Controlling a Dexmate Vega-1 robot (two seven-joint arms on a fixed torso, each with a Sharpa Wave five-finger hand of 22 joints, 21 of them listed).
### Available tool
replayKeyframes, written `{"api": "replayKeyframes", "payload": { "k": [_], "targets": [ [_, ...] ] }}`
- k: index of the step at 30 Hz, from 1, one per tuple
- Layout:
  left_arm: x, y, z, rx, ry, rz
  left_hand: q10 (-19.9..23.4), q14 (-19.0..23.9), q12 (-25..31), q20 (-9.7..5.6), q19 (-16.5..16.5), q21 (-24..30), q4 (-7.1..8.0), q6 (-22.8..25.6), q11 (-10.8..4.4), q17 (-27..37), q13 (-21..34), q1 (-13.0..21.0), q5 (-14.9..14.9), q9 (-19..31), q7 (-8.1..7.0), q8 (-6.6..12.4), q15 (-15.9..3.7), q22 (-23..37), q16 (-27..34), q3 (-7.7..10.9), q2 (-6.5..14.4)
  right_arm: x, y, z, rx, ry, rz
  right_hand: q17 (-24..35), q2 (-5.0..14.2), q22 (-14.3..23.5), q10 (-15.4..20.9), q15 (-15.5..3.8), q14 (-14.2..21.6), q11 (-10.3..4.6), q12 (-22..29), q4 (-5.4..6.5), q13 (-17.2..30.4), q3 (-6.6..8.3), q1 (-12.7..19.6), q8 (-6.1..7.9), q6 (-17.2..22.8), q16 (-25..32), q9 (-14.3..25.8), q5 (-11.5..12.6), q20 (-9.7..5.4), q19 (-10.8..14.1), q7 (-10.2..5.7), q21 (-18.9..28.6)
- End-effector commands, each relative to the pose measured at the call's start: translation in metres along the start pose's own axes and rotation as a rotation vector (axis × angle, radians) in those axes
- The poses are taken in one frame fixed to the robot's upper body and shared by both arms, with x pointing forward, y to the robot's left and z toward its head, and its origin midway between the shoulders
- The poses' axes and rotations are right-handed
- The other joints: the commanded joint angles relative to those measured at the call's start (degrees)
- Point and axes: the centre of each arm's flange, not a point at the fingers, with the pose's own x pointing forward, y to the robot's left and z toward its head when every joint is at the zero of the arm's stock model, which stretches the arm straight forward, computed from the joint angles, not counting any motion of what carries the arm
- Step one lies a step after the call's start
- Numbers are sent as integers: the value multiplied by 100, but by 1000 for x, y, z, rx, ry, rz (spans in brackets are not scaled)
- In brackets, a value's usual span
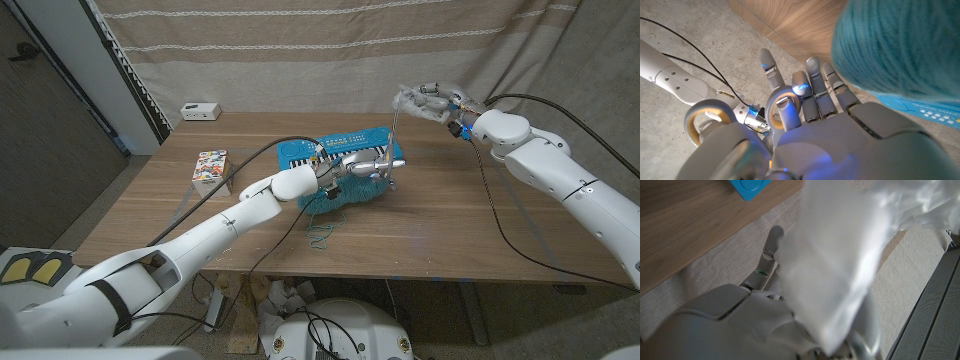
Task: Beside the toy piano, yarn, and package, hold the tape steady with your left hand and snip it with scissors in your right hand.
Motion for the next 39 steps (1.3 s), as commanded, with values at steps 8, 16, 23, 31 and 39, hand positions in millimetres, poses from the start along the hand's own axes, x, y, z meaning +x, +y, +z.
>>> {"api": "replayKeyframes", "payload": {
  "k": [8,16,23,31,39],
  "targets": [
    [4,3,-4,46,26,-11,784,7,26,1,19,21,-229,627,-770,59,8,-83,52,-1,564,16,-536,13,68,-609,19,-4,1,7,-30,-21,-2,10,0,12,34,-57,26,17,46,-28,14,-2,80,-6,11,39,6,-1,-892,70,28,27],
    [4,5,-5,29,29,-6,796,33,29,2,25,21,-215,615,-779,-10,8,-114,46,-1,558,12,-526,11,36,-614,4,-7,3,10,-60,-36,1,6,-2,12,36,-57,24,20,45,-28,15,-4,77,-4,17,42,6,-2,-890,69,20,27],
    [0,7,-5,19,26,10,802,35,30,2,29,22,-210,616,-775,-19,8,-126,44,0,557,12,-518,12,33,-614,-2,-8,6,11,-78,-45,3,1,-4,10,24,-57,21,19,40,-23,16,-8,69,-5,17,44,6,-3,-887,55,5,19],
    [-2,7,-4,16,19,29,876,98,40,-22,73,37,-207,647,-754,13,7,-125,48,-1,585,25,-530,10,80,-604,8,-9,10,14,-89,-53,13,0,-4,9,19,-57,21,2,37,-28,17,-6,72,-4,18,48,6,-2,-890,44,-3,15],
    [-4,5,-4,12,6,48,885,90,34,-33,88,43,-207,652,-751,36,8,-114,56,-1,588,27,-545,11,97,-596,20,-9,11,13,-96,-45,18,-12,-5,13,23,-57,9,-15,39,-27,18,-13,67,-3,25,43,6,-3,-891,31,-12,20]
  ]
}}
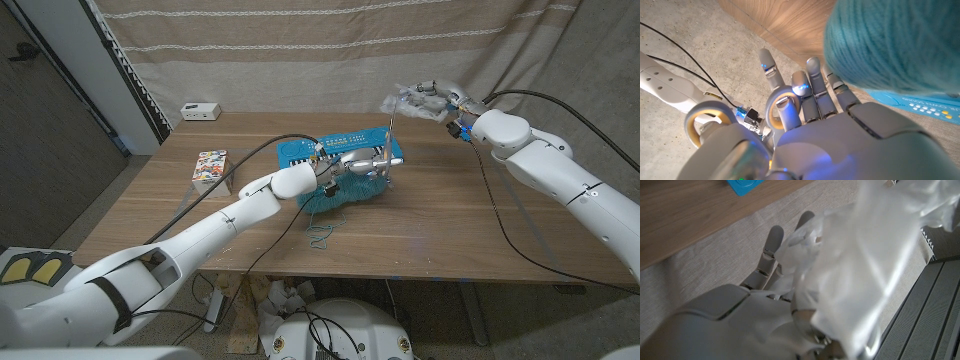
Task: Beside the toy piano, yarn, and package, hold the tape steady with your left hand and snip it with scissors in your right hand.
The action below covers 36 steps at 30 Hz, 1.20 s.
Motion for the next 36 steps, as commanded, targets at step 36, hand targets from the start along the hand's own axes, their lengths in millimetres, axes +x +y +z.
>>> {"api": "replayKeyframes", "payload": {
  "k": [36],
  "targets": [
    [-5,-8,1,-18,-24,31,838,34,37,-55,98,51,-394,644,-812,15,6,762,368,-2,536,21,-631,11,109,-297,576,-4,5,3,-12,-1,29,-18,-22,18,45,-57,11,-12,24,-20,21,-11,34,-8,19,72,5,-3,-893,36,-18,34]
  ]
}}
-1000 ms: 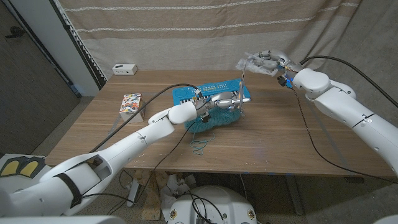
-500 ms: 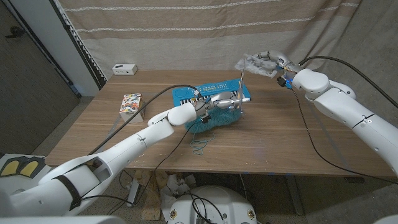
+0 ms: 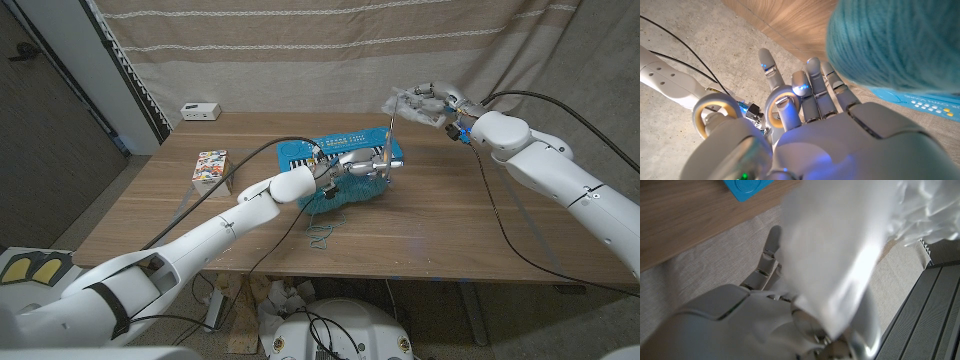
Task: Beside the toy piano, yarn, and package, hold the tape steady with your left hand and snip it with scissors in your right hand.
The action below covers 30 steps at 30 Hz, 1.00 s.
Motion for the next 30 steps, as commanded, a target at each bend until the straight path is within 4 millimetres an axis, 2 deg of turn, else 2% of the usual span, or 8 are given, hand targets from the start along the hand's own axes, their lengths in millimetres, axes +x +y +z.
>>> {"api": "replayKeyframes", "payload": {
  "k": [1,5,8,19,23,25,27,30],
  "targets": [
    [0,-3,-1,-8,-3,6,829,40,30,8,33,28,-114,611,-811,24,6,153,93,-2,550,16,-628,14,35,-47,114,0,0,1,1,-4,8,8,-23,5,32,-57,10,-2,22,-17,20,-8,34,-8,18,37,5,-3,-893,37,-19,35],
    [0,-4,-1,-15,-4,9,823,37,27,-3,34,29,-115,612,-826,38,6,195,118,-2,552,16,-634,14,43,-27,176,0,0,1,-2,-3,10,4,-25,5,13,-57,7,1,14,-16,20,-10,31,-8,17,36,4,-4,-891,36,-16,35],
    [0,-4,-2,-19,-3,10,830,46,28,-9,39,33,-110,613,-820,15,5,282,170,-3,542,15,-643,16,30,26,336,0,0,1,-4,-4,11,5,-25,6,6,-57,9,-6,11,-14,21,-12,28,-8,19,40,4,-4,-889,36,-12,35],
    [0,-3,-5,-28,-3,18,845,46,30,-17,34,37,-104,595,-810,49,6,462,250,-4,536,9,-651,21,43,124,654,2,0,2,-9,-3,18,-1,-24,6,14,-57,6,-12,14,-11,21,-14,21,-8,19,44,4,-4,-890,40,-9,37],
    [0,-3,-6,-28,-7,17,833,22,24,-19,30,45,-159,589,-806,76,6,761,286,-5,532,12,-663,28,50,303,1023,2,-1,3,-11,-4,17,0,-24,7,21,-57,9,-7,17,-10,21,-15,19,-8,18,50,4,-4,-890,44,-12,39],
    [0,-4,-6,-30,-5,20,839,27,25,-21,24,45,-170,586,-826,82,6,813,286,-5,527,11,-653,30,53,333,1079,2,-1,4,-12,-6,17,-1,-23,7,23,-57,9,-7,17,-11,21,-15,19,-9,15,50,4,-4,-891,45,-12,40],
    [0,-4,-7,-31,-7,20,833,27,23,-26,19,53,-191,579,-830,77,6,941,279,-7,538,12,-670,39,42,418,1228,3,-1,4,-15,-7,19,-2,-22,8,34,-57,10,-21,21,-11,21,-15,19,-8,16,52,4,-4,-892,47,-12,42],
    [1,-4,-7,-35,-7,25,834,10,24,-32,15,56,-208,572,-826,127,6,1021,262,-8,515,13,-665,43,60,464,1284,3,-1,4,-14,-6,20,6,-23,9,40,-57,19,-15,24,-14,21,-14,22,-9,15,63,4,-4,-894,53,-6,45]
  ]
}}
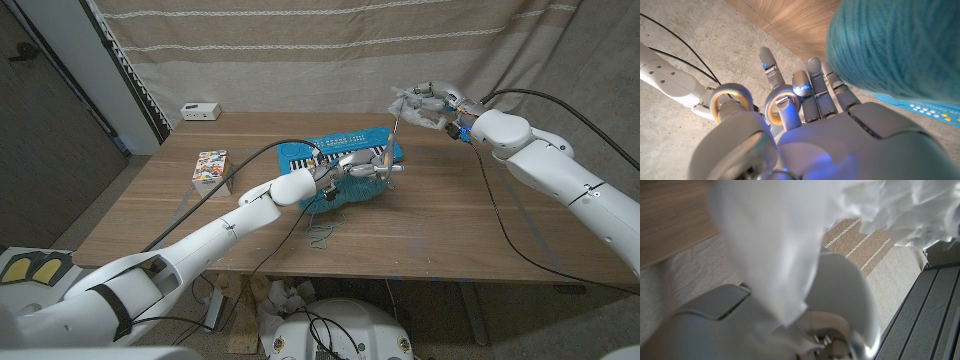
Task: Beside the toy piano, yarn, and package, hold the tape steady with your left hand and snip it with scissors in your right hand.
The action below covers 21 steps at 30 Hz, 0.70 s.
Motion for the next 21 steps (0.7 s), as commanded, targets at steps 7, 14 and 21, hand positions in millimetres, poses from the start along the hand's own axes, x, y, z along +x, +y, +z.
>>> {"api": "replayKeyframes", "payload": {
  "k": [7,14,21],
  "targets": [
    [1,0,-3,-16,-9,16,787,-22,36,-22,-2,47,-39,406,-809,55,6,372,-28,-9,380,13,-689,30,17,282,340,1,-2,2,-10,-2,5,-4,-23,8,42,-57,9,-20,42,-15,22,-13,22,-9,11,31,3,-3,-894,50,-2,41],
    [1,-1,-3,-29,-12,26,728,-49,33,9,-56,109,29,352,-788,98,5,998,-169,-10,386,9,-671,116,-62,1137,449,0,-2,3,-22,-2,6,-8,-26,9,42,-56,14,-1,40,-16,22,-15,19,-7,13,38,3,-4,-893,53,-11,42],
    [0,-1,-4,-54,-36,60,733,-82,36,-22,-71,162,161,311,-786,224,4,1185,-285,-9,410,1,-670,181,-57,1604,440,0,-5,0,-25,9,1,2,-27,10,37,-56,37,-12,37,-19,22,-19,18,-6,15,63,3,-4,-893,59,-9,46]
  ]
}}
